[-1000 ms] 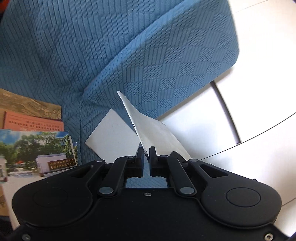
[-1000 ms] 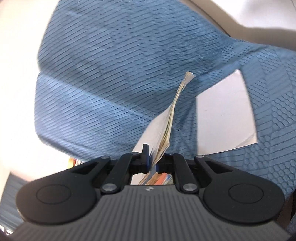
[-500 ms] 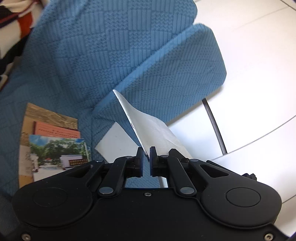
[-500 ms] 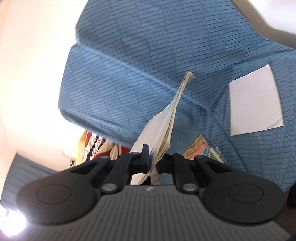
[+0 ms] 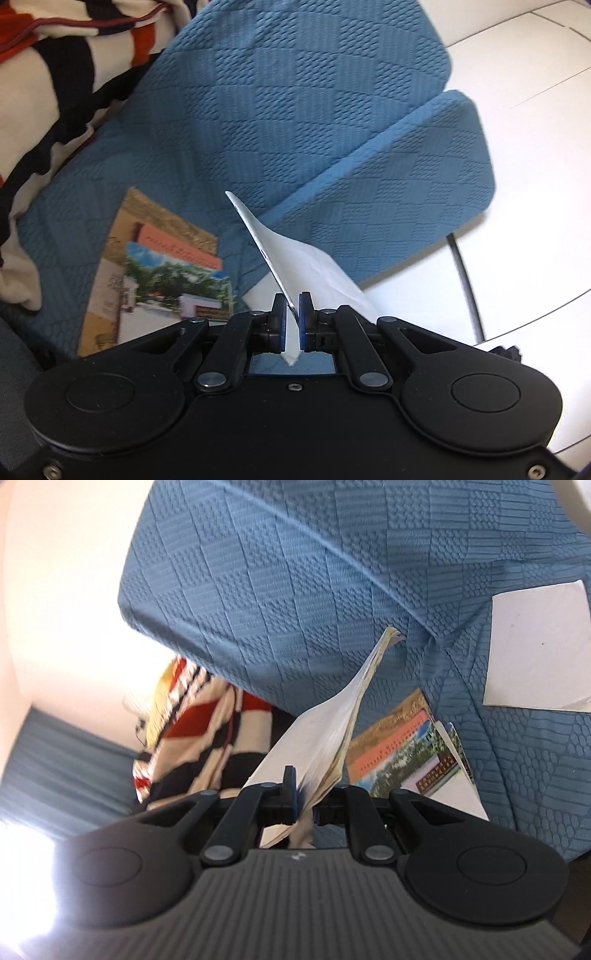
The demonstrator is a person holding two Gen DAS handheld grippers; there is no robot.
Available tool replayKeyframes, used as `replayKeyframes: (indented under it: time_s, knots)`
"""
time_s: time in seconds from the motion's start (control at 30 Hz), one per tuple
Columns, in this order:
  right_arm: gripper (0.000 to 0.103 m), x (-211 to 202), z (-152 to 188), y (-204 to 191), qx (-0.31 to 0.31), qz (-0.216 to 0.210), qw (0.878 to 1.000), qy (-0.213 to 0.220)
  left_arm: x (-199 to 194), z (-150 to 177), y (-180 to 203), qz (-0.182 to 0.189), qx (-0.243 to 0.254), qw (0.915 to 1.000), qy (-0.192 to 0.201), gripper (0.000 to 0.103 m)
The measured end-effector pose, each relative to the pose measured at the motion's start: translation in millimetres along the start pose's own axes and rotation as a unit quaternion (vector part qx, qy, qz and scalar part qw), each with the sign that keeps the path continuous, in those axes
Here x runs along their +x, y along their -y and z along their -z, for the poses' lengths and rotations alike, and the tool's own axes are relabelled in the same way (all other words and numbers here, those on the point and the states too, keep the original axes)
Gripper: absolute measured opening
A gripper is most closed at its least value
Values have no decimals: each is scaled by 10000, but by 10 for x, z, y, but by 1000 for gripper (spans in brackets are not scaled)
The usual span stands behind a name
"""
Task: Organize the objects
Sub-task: 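Lower the white sheets onto the book stack and open both grippers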
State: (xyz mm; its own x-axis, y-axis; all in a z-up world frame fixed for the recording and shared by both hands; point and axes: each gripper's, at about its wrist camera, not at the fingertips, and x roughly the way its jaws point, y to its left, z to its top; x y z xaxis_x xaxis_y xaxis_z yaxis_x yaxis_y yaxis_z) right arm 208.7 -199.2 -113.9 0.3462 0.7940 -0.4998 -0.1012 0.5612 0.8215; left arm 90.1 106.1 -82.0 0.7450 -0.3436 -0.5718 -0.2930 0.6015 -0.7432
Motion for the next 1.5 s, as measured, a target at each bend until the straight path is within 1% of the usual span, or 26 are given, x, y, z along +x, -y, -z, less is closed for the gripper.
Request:
replayKeyframes:
  time_s: [0.17,0.3,0.47,0.63,0.7,0.83,0.93,1.0,1.07,1.17,1.27,1.33,1.37,1.4,1.43,1.47,1.5]
  knots:
    - [11,181,93,115,-47,183,9997,-152,141,53,-296,-197,5,9997,-164,5]
    - [11,394,207,213,-135,436,9985,-289,270,77,-600,-263,-230,9988,-349,5]
    - [11,665,343,313,-218,714,9958,-525,386,100,-936,-350,-269,9974,-570,6]
    - [11,837,468,364,-330,992,9922,-679,498,191,-1192,-391,-469,9951,-778,6]
    - [11,857,505,377,-389,1106,9905,-721,546,251,-1240,-479,-424,9940,-886,6]
    - [12,897,593,424,-519,1353,9858,-845,609,343,-1277,-587,-241,9931,-985,6]
    - [12,931,660,535,-384,1550,9829,-923,720,396,-1346,-642,-305,9898,-1233,6]
    - [12,961,683,626,-239,1683,9805,-982,786,433,-1363,-779,-186,9879,-1332,6]
    - [12,997,698,693,-128,1724,9792,-1065,833,469,-1369,-893,-85,9855,-1439,6]
    - [12,1033,717,722,-21,1851,9755,-1189,859,500,-1366,-895,-76,9846,-1497,6]
    - [12,1020,733,704,-95,1909,9742,-1204,850,486,-1339,-927,-101,9842,-1507,8]
    - [18,1006,728,712,-24,1927,9732,-1255,862,471,-1294,-1027,25,9831,-1516,15]
    - [27,1001,724,717,35,1992,9711,-1311,849,469,-1259,-1095,123,9822,-1521,23]
    - [34,987,724,720,90,2040,9694,-1359,833,466,-1229,-1200,185,9811,-1509,36]
    - [38,967,727,718,133,2023,9692,-1396,811,462,-1204,-1309,236,9800,-1481,41]
    - [50,936,734,712,173,1982,9693,-1441,778,458,-1180,-1367,282,9796,-1446,47]
    - [65,896,747,701,200,1941,9696,-1474,746,457,-1159,-1382,310,9797,-1419,51]
